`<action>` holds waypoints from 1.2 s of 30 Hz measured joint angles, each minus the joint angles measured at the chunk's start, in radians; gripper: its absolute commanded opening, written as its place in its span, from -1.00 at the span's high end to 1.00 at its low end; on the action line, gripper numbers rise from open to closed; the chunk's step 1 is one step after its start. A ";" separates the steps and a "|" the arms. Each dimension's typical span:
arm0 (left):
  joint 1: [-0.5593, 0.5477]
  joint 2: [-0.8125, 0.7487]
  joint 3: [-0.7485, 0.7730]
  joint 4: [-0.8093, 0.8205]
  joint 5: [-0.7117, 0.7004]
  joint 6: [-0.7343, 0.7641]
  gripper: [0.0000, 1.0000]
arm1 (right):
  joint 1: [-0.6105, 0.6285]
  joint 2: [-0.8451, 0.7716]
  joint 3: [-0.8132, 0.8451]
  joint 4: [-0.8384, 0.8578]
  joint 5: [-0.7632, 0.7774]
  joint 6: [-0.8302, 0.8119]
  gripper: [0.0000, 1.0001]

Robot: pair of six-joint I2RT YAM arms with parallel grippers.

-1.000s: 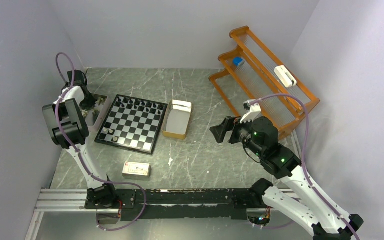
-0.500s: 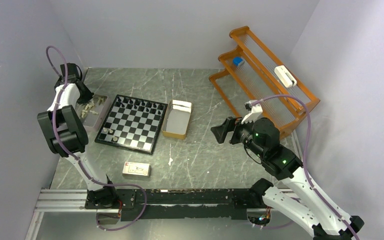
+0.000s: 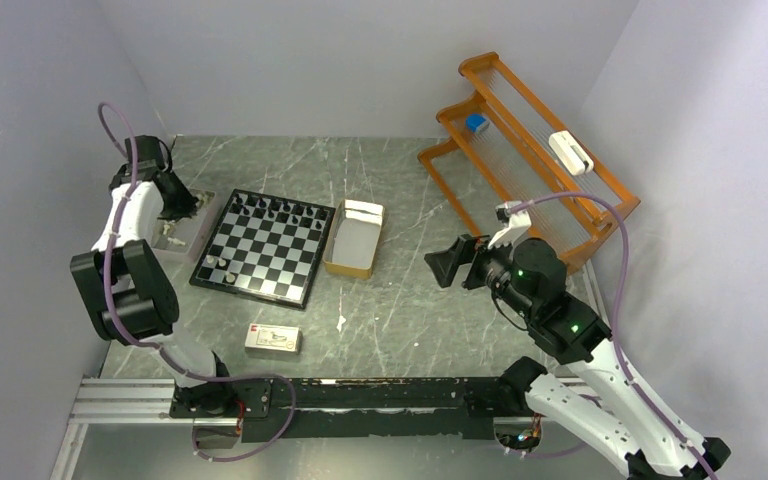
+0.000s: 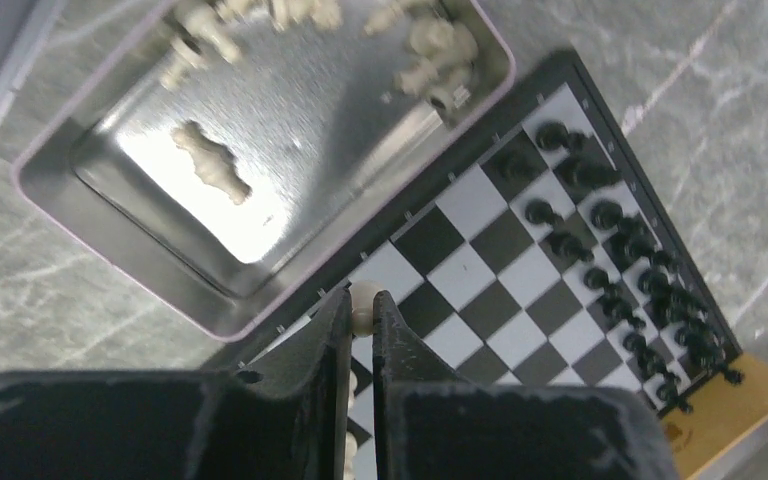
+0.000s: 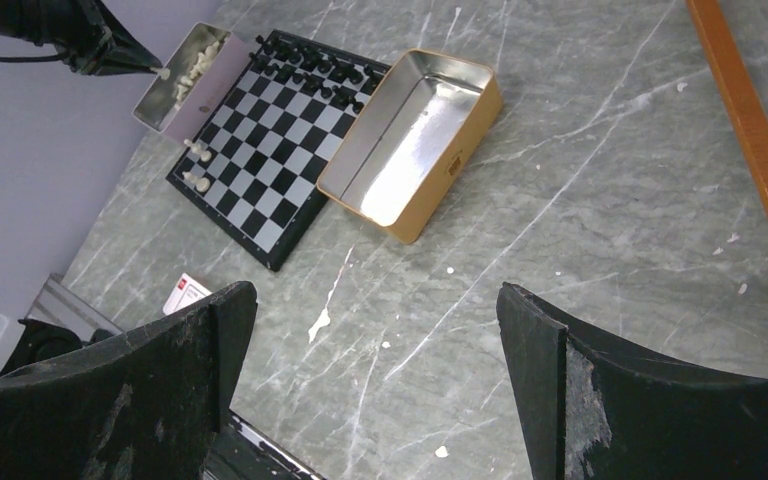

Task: Set up the chess pieces on the board
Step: Place the chess piece on the chessboard.

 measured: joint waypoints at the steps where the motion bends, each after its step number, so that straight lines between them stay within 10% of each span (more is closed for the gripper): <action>1: -0.010 -0.012 -0.013 -0.003 0.002 0.000 0.80 | 0.000 -0.002 0.000 0.000 0.000 0.000 -0.90; 36: -0.273 -0.135 -0.335 0.007 -0.067 0.023 0.79 | 0.000 0.010 0.000 0.001 -0.019 0.016 -0.88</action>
